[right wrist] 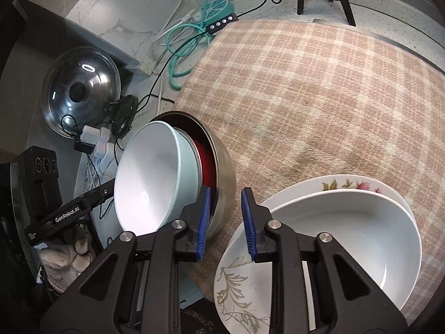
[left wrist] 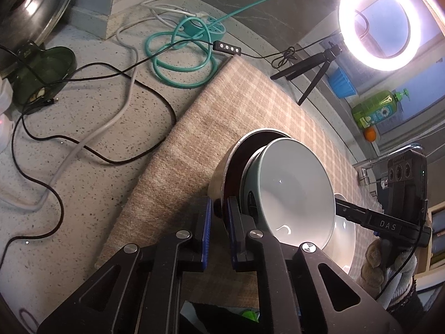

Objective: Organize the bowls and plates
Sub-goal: 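Lift the nested steel bowl stack with the right tool over the plate stack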

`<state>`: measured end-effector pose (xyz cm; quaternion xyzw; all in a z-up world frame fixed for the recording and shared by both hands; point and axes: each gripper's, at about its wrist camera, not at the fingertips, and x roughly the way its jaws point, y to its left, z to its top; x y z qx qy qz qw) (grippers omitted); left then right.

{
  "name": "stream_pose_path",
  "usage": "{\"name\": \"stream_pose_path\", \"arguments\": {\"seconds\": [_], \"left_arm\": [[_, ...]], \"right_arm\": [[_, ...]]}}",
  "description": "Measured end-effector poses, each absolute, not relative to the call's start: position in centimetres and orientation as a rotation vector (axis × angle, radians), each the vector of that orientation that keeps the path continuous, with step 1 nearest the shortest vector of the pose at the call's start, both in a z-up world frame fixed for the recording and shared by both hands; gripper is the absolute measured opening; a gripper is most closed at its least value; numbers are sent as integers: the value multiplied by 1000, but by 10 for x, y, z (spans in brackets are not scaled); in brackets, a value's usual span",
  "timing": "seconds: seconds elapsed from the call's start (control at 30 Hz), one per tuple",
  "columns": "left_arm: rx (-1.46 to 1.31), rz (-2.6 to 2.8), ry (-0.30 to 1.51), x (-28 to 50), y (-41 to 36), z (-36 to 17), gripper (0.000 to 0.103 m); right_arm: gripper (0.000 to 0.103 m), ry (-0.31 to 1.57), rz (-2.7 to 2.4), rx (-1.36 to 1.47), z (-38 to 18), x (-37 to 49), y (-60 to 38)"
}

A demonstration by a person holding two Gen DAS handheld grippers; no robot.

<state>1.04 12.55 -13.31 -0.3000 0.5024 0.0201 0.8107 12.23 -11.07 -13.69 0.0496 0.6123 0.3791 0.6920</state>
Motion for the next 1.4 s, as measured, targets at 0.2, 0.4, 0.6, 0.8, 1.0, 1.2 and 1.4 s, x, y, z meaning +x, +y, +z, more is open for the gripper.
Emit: {"name": "stream_pose_path", "arguments": {"seconds": [0.2,0.4,0.6,0.8,1.0,1.2,1.4], "left_arm": [[-609,51,1080,12,121,-134,9],[-555,62,1090,15,117,-133,9],[-540,65,1089,16,116,-132,9],[-532,77,1085,14,115,-132,9],[-534,92,1073,12,115,-127,9],[-528,94,1057,12,111,-118,9],[-526,92,1033,12,108,-106,9]], "right_arm": [[14,1378,852,106,-138,121,-106],[13,1361,844,59,-134,118,-101],[13,1351,836,31,-133,118,-98],[13,1339,844,11,-131,117,-96],[13,1335,851,14,-128,116,-97],[13,1324,852,38,-121,117,-102],[13,1300,862,54,-106,114,-109]]}}
